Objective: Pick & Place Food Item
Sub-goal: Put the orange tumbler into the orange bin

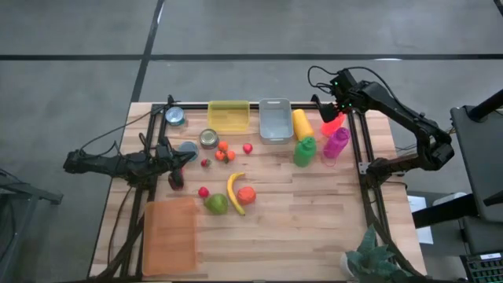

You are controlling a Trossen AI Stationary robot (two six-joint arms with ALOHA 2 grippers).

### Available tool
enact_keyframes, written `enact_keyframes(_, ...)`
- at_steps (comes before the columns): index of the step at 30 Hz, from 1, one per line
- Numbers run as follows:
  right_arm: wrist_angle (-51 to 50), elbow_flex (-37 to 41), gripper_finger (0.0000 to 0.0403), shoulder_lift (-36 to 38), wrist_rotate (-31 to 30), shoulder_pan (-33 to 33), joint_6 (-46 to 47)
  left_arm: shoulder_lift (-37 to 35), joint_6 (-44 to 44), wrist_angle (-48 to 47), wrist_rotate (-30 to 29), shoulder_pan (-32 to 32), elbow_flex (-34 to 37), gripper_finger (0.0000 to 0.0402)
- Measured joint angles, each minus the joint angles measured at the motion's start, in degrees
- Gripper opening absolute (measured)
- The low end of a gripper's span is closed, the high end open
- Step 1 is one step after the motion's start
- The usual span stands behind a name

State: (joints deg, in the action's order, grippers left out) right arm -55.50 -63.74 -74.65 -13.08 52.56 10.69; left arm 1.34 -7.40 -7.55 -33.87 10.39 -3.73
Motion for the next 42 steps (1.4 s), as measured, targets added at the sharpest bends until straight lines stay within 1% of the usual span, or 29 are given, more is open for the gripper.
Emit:
enact_keyframes(7, -0.1, 1.4, 0.0241, 0.0, -0.1, 0.0, 1.3, 0.0, 0.0, 0.0, 0.0, 0.0, 0.0, 0.0)
enact_keyframes(19, -0.9, 1.5, 0.0241, 0.0, -0.5, 0.0, 2.4, 0.0, 0.0, 0.0, 0.0, 0.0, 0.0, 0.0)
enact_keyframes(21, -0.9, 1.5, 0.0237, 0.0, -0.6, 0.0, 2.4, 0.0, 0.0, 0.0, 0.0, 0.0, 0.0, 0.0)
enact_keyframes(26, -0.8, 1.5, 0.0208, 0.0, -0.5, 0.0, 3.0, 0.0, 0.0, 0.0, 0.0, 0.0, 0.0, 0.0)
enact_keyframes(29, -0.8, 1.5, 0.0207, 0.0, -0.5, 0.0, 3.0, 0.0, 0.0, 0.0, 0.0, 0.0, 0.0, 0.0)
enact_keyframes(34, -1.4, 1.5, 0.0227, 0.0, -0.6, 0.0, 3.8, 0.0, 0.0, 0.0, 0.0, 0.0, 0.0, 0.0)
enact_keyframes(36, -1.3, 1.5, 0.0224, 0.0, -0.6, 0.0, 4.1, 0.0, 0.0, 0.0, 0.0, 0.0, 0.0, 0.0)
enact_keyframes(39, -1.3, 1.5, 0.0208, 0.0, -0.6, 0.0, 4.1, 0.0, 0.0, 0.0, 0.0, 0.0, 0.0, 0.0)
enact_keyframes(42, -1.3, 1.5, 0.0206, 0.0, -0.5, 0.0, 4.0, 0.0, 0.0, 0.0, 0.0, 0.0, 0.0, 0.0)
